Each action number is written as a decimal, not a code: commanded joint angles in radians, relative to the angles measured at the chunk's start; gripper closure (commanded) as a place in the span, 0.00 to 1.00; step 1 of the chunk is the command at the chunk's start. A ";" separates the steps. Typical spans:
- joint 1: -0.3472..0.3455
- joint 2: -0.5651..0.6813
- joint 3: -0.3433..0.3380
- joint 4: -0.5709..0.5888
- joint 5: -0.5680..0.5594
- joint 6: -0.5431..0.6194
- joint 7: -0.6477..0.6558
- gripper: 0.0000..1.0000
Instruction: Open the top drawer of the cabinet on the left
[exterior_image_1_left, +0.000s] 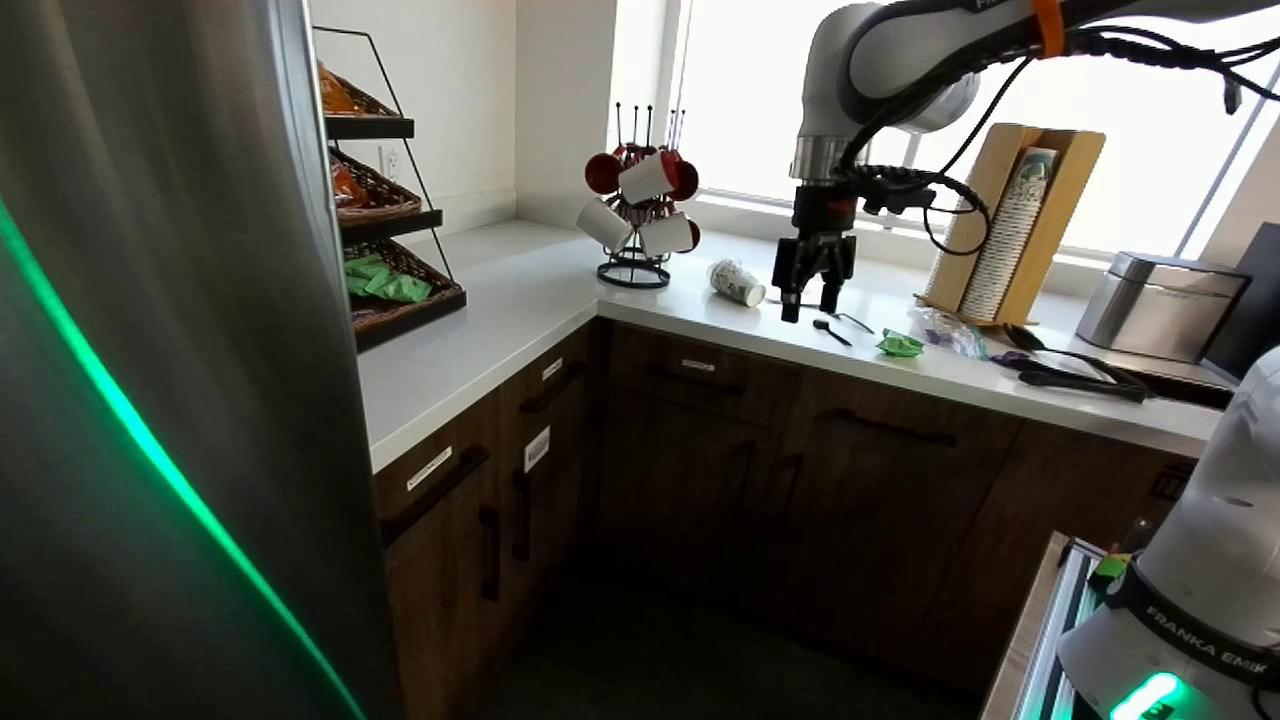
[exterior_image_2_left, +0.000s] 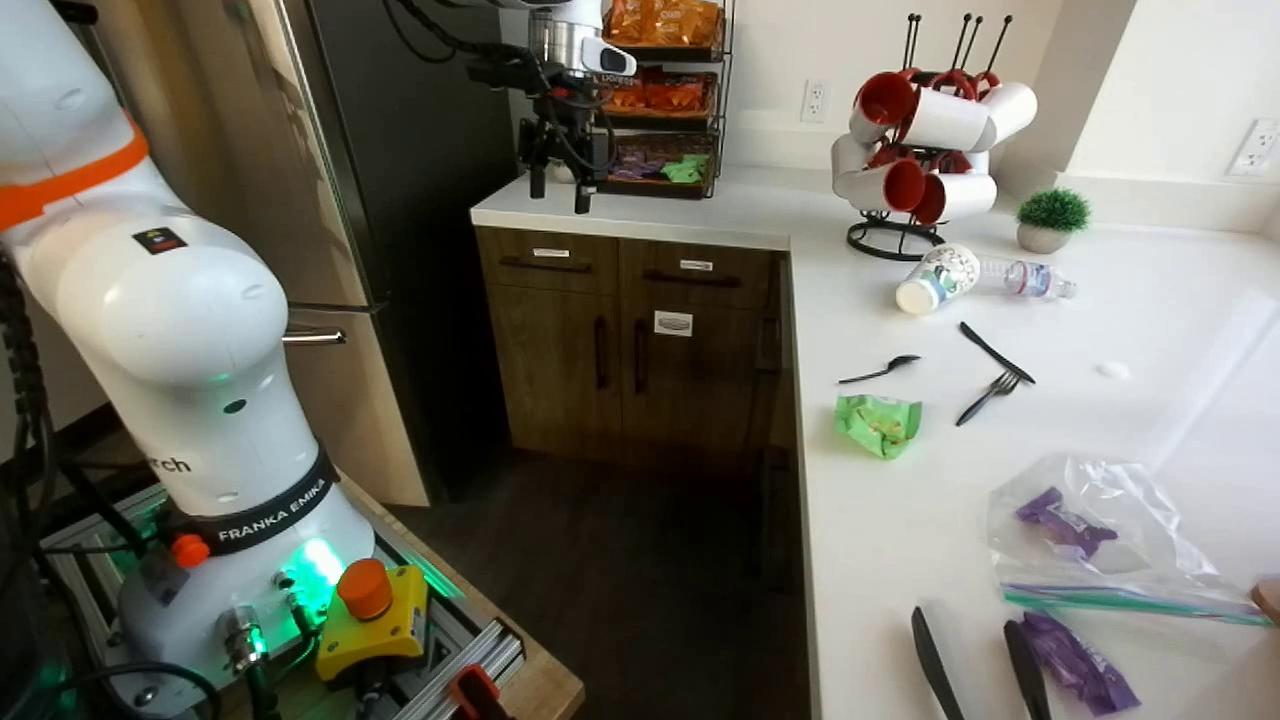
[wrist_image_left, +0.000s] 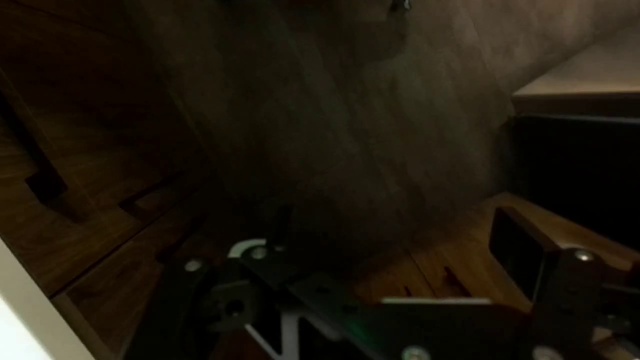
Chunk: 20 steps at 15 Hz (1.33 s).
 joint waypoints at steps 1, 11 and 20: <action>-0.024 0.139 -0.006 0.037 0.029 0.171 0.143 0.00; 0.016 0.695 -0.049 0.442 0.150 0.594 0.515 0.00; 0.032 0.777 -0.058 0.535 0.182 0.686 0.511 0.00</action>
